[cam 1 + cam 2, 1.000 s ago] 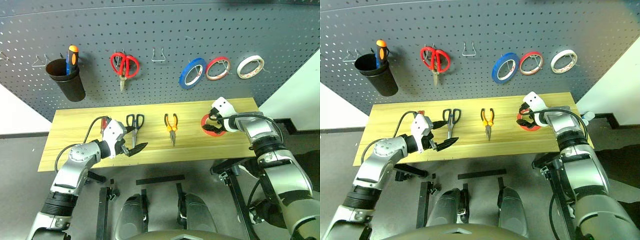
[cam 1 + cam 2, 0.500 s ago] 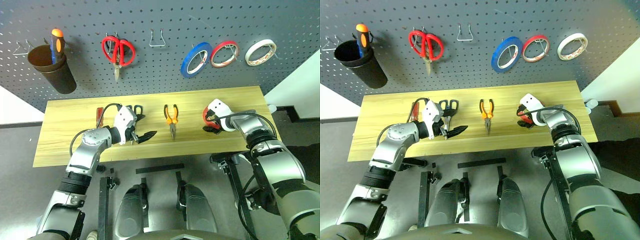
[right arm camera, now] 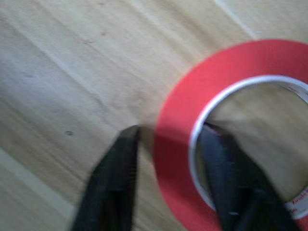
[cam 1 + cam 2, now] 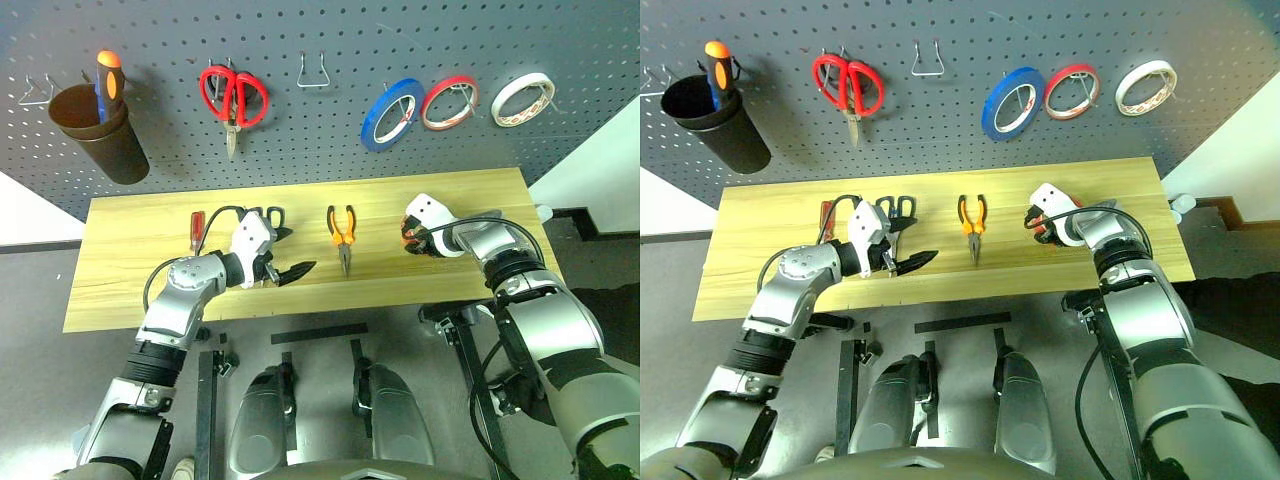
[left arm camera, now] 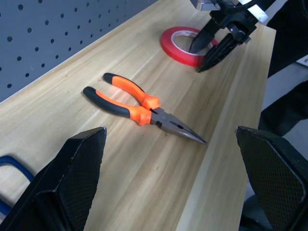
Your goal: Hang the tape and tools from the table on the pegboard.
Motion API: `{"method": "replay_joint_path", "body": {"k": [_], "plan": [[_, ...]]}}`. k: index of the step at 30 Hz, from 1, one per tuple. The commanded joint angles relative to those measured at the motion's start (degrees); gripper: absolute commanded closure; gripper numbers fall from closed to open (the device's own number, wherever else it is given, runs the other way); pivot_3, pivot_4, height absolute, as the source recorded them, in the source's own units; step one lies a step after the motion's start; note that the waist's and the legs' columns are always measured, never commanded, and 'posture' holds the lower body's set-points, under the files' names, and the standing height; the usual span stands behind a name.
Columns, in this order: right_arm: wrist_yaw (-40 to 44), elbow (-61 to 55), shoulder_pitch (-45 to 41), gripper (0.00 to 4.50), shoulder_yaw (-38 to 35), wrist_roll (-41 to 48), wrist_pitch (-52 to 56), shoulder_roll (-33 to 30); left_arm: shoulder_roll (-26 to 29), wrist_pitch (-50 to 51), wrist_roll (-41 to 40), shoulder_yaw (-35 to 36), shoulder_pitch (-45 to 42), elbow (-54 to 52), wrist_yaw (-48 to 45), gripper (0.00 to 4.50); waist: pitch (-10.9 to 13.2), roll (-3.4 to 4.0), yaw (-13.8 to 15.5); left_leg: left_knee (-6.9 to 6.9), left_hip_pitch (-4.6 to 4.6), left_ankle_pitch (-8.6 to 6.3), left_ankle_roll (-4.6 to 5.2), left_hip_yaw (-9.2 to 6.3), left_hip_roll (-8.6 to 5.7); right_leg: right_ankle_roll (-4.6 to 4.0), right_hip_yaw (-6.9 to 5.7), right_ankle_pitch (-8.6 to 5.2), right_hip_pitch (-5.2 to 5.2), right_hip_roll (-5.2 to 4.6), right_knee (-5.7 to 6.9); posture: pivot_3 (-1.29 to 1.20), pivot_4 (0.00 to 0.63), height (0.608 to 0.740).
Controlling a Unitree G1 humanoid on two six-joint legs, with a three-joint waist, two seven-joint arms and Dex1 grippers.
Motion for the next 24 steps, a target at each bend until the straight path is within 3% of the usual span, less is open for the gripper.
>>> {"method": "replay_joint_path", "body": {"k": [1,5,10,20,24], "plan": [[-0.53,2.25,0.64,3.81,0.42,-1.09,1.08,0.35,0.7,-0.38,-0.22,0.71,0.73,-2.15,-0.13,0.0,0.0,0.0,0.02,0.0,0.01,0.01,-0.02,0.0,0.0,0.0,0.0,0.0,0.0,0.0,0.03,0.07,0.365,0.74],[0.6,1.42,0.31,3.81,-0.87,0.16,1.63,-0.33,0.85,-0.47,-1.75,1.74,1.4,-4.24,-0.56,0.0,0.0,0.0,0.11,0.0,0.02,0.03,-0.06,-0.01,0.01,0.0,0.01,0.0,0.0,0.0,0.06,0.07,0.346,0.74],[4.64,-11.61,4.99,3.81,-5.7,5.15,4.76,-4.64,1.17,-2.42,-7.44,6.31,5.13,-10.94,-2.22,0.0,-0.02,0.01,0.55,-0.06,-0.1,0.04,-0.06,-0.02,0.01,0.0,-0.01,0.0,-0.09,-0.01,0.03,0.04,0.299,0.74],[11.82,-61.1,23.78,3.81,-17.71,19.9,20.71,-13.89,5.7,-0.91,-15.99,12.62,9.9,-20.06,-5.63,0.0,-0.12,-0.02,0.48,-0.06,-0.28,0.04,-0.07,-0.05,-0.01,0.06,-0.08,0.02,-0.16,-0.01,-0.16,-0.01,0.242,0.74],[12.73,-71.42,27.04,3.81,-22.82,26.12,23.46,-16.28,6.37,-0.69,-17.37,13.38,8.42,-19.85,-6.0,0.0,-0.4,-0.04,0.46,-0.04,-0.28,0.04,-0.08,-0.04,-0.02,0.09,-0.07,0.05,-0.15,-0.01,-0.18,-0.03,0.214,0.74]]}}
